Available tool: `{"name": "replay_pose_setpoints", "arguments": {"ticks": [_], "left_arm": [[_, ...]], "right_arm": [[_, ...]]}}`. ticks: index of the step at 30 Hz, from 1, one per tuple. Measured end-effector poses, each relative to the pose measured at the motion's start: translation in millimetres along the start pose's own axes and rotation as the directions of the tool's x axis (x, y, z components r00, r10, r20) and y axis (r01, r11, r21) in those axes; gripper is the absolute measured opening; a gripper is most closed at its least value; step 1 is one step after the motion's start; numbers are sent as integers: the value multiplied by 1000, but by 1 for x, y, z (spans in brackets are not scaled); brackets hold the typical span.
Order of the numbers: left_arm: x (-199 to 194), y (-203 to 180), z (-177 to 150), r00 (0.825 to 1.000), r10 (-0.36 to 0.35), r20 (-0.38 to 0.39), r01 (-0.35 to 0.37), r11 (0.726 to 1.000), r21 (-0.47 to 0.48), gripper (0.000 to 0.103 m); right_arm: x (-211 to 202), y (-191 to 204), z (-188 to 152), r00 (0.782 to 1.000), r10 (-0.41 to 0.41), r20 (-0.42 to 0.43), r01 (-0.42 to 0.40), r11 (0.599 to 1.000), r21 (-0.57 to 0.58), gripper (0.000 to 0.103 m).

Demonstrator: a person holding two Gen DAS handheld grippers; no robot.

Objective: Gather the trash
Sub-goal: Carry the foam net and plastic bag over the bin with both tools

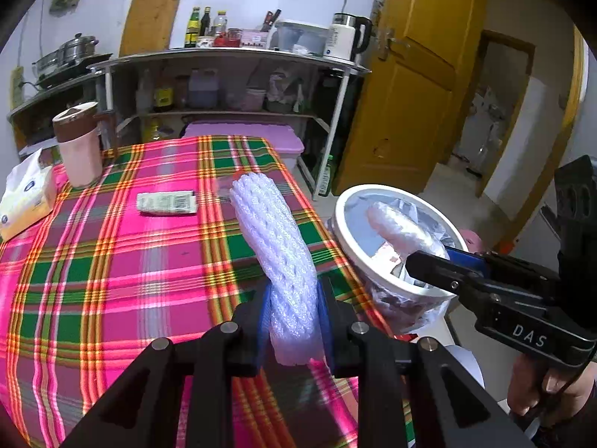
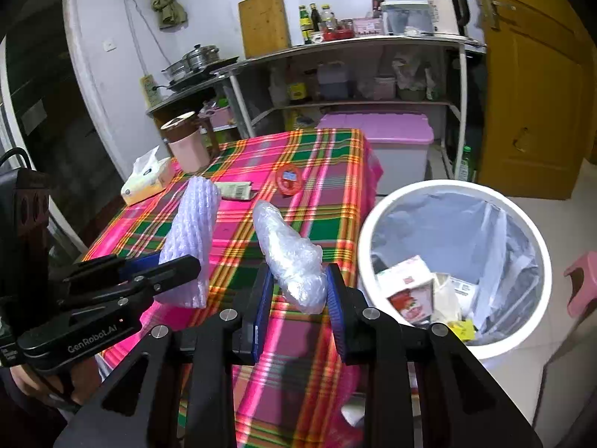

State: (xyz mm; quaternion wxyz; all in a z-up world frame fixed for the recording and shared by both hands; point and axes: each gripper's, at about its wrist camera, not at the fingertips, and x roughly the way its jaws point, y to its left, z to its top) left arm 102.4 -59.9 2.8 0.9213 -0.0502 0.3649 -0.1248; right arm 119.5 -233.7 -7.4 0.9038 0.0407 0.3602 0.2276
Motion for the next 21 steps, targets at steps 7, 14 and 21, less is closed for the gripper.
{"name": "replay_pose_setpoints", "arguments": {"ticks": [7, 14, 21], "left_arm": [[14, -19, 8, 999, -32, -10, 32, 999, 36, 24], [28, -41, 17, 997, -78, -13, 79, 995, 68, 24], [42, -63, 28, 993, -120, -19, 121, 988, 97, 24]], "right_arm": [[-9, -25, -2, 999, -38, 15, 37, 998, 41, 30], [-19, -53, -5, 995, -91, 25, 89, 992, 94, 30], [-25, -79, -9, 990, -137, 24, 132, 981, 143, 30]]}}
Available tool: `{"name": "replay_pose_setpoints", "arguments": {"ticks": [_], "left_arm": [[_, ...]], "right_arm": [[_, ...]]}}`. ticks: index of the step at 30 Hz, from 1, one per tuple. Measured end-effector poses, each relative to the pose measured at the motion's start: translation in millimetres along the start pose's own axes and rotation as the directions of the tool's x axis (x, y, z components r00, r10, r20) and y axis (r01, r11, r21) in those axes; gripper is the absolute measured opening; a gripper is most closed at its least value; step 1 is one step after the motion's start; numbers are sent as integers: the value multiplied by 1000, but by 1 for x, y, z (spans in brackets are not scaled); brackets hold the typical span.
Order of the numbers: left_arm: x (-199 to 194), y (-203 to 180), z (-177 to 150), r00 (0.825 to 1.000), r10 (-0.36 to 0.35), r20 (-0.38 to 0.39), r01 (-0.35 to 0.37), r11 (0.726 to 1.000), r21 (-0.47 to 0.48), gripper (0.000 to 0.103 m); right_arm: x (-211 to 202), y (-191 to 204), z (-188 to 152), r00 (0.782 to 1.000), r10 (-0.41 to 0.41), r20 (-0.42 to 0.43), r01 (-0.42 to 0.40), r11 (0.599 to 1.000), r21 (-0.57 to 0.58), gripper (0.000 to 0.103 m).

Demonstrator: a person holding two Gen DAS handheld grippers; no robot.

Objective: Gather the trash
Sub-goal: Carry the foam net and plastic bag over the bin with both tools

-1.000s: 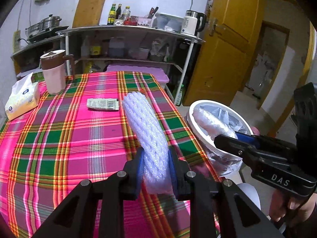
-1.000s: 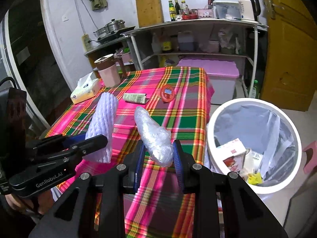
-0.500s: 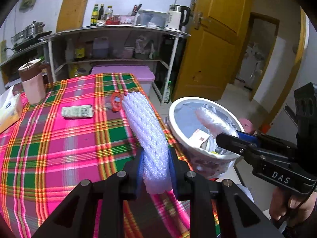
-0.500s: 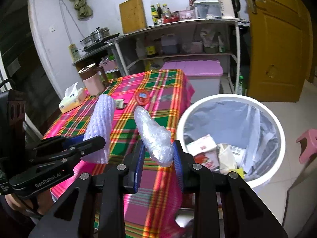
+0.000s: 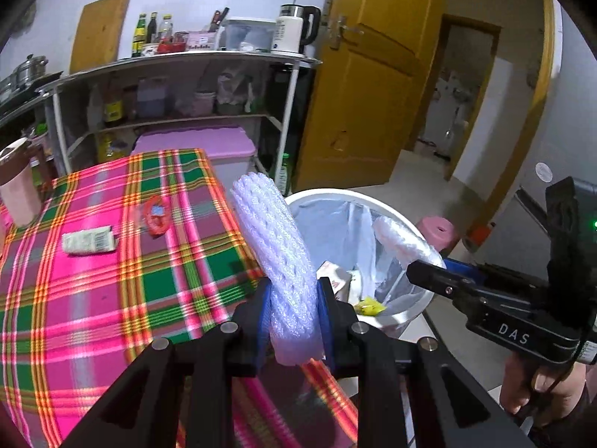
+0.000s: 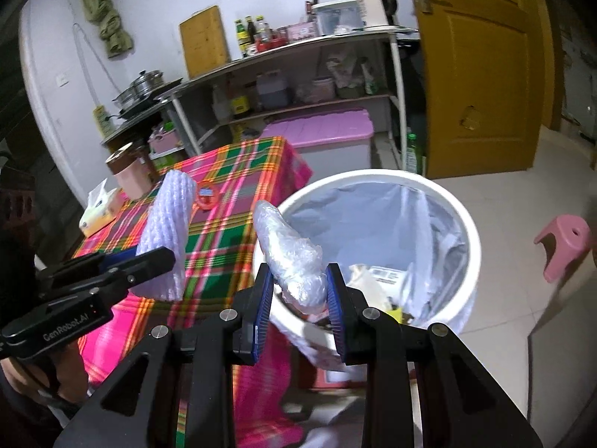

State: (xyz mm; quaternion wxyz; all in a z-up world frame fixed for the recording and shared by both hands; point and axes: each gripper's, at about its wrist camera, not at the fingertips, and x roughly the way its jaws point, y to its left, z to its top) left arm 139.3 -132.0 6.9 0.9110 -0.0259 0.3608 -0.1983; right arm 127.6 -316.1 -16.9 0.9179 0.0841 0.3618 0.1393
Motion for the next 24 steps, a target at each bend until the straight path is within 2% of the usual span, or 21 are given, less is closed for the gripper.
{"name": "replay_pose_setpoints", "arguments": {"ticks": [15, 24], "left_arm": [[53, -21, 14, 995, -73, -61, 75, 997, 32, 24], [78, -23, 19, 992, -83, -90, 86, 996, 28, 25]], "right_arm": [[15, -36, -2, 998, -49, -41, 52, 997, 61, 30], [29, -46, 0, 996, -57, -66, 62, 995, 76, 30]]}}
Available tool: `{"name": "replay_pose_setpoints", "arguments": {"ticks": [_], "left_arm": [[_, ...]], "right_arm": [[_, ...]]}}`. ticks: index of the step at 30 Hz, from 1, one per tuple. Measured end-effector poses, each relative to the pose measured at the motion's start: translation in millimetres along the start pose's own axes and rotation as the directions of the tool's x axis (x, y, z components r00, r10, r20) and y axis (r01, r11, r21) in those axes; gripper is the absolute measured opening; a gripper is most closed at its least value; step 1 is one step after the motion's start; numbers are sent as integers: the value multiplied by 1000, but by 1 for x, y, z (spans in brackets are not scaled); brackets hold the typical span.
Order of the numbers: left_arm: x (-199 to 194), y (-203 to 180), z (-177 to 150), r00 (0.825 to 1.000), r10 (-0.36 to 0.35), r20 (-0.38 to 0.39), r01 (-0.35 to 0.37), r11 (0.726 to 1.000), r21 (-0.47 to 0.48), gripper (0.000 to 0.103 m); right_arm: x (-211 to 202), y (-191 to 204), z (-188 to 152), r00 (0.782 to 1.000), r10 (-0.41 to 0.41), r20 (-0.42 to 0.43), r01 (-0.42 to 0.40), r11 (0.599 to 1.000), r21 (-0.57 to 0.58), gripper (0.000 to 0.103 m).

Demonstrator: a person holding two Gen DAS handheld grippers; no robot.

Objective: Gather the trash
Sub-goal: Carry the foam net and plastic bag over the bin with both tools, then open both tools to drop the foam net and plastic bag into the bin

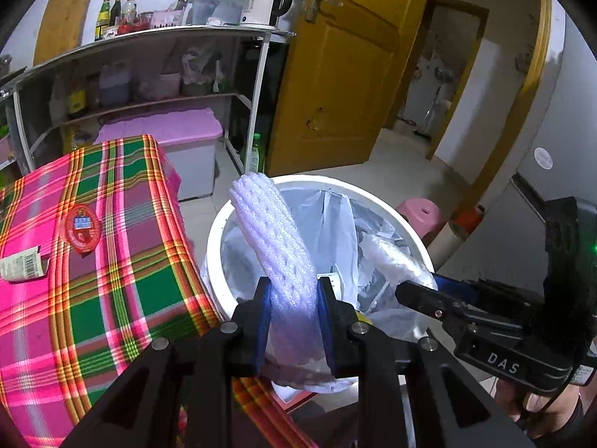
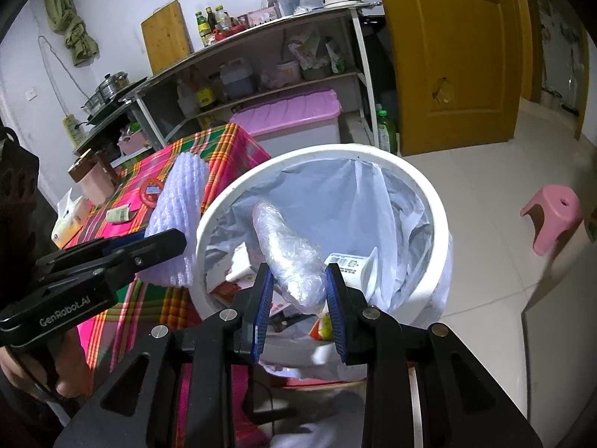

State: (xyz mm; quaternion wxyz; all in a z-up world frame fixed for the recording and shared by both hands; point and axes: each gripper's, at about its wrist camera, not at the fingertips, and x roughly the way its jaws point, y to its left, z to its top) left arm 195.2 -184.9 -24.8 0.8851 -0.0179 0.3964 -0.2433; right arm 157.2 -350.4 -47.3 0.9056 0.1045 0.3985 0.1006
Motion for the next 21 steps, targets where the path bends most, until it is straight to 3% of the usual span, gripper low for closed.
{"name": "replay_pose_setpoints", "arguments": {"ticks": [6, 14, 16, 21], "left_arm": [[11, 3, 5, 1000, -11, -16, 10, 1000, -8, 27], [16, 4, 7, 1000, -20, -10, 20, 1000, -8, 45], [16, 4, 7, 1000, -26, -11, 26, 1000, -11, 45], [10, 6, 6, 1000, -29, 4, 29, 999, -17, 45]], "right_arm": [[11, -2, 5, 1000, -1, -24, 1, 1000, 8, 30], [16, -1, 7, 1000, -1, -23, 1, 1000, 7, 33], [14, 0, 7, 1000, 2, -18, -2, 1000, 4, 41], [9, 2, 6, 1000, 0, -8, 0, 1000, 1, 41]]}}
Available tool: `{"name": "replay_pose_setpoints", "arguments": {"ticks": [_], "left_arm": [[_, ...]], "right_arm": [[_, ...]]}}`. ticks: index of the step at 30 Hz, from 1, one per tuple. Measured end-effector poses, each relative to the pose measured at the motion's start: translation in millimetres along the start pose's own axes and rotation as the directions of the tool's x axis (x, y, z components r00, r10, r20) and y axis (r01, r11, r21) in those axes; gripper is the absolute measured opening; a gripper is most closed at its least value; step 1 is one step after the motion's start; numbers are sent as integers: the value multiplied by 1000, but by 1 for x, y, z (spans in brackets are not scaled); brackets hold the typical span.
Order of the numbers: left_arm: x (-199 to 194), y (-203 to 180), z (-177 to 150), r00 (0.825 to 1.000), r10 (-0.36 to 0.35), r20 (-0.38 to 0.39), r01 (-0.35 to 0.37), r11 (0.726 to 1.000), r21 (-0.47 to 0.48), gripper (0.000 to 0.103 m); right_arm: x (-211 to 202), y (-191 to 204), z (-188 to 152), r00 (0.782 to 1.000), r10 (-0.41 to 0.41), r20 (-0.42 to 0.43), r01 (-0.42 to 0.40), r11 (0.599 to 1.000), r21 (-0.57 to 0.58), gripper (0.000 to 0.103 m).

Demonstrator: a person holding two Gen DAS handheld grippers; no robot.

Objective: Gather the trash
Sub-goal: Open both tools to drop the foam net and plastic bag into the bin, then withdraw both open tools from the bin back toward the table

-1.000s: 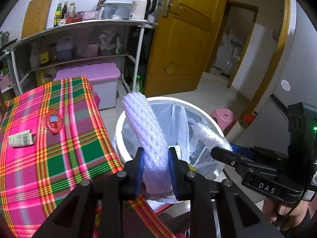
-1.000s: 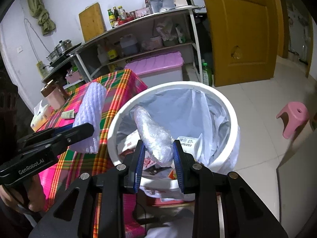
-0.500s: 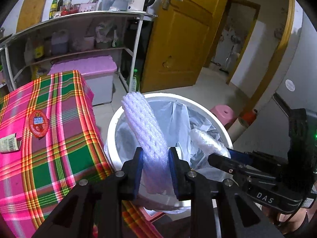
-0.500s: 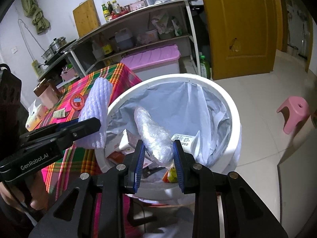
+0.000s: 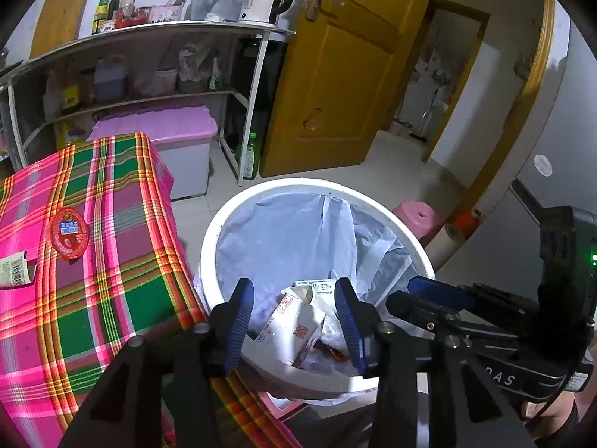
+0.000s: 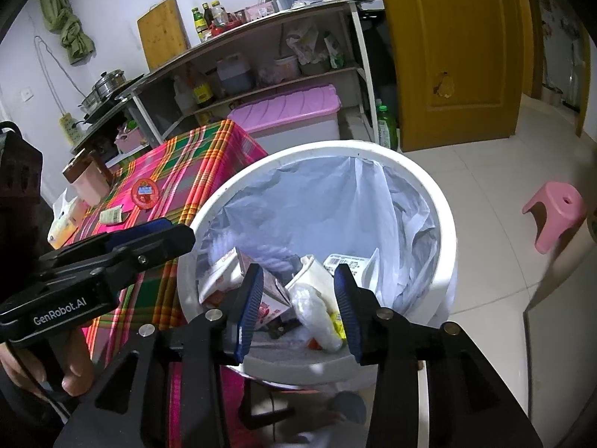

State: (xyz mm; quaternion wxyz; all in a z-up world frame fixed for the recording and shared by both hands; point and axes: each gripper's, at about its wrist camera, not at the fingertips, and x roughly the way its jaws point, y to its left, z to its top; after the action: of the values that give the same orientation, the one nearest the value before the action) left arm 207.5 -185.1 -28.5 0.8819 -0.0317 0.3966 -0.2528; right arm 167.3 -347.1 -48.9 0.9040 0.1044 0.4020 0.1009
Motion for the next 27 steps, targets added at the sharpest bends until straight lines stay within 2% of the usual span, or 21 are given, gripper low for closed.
{"name": "replay_pose_setpoints", "arguments": {"ticks": [9, 27], "left_arm": [[-26, 3, -6, 999, 13, 34, -13, 1000, -14, 45], [-93, 22, -35, 990, 94, 105, -89, 995, -49, 45]], "right_arm": [[-19, 18, -2, 999, 11, 32, -10, 999, -39, 41], [-48, 77, -15, 996, 64, 54, -56, 989, -139, 41]]}}
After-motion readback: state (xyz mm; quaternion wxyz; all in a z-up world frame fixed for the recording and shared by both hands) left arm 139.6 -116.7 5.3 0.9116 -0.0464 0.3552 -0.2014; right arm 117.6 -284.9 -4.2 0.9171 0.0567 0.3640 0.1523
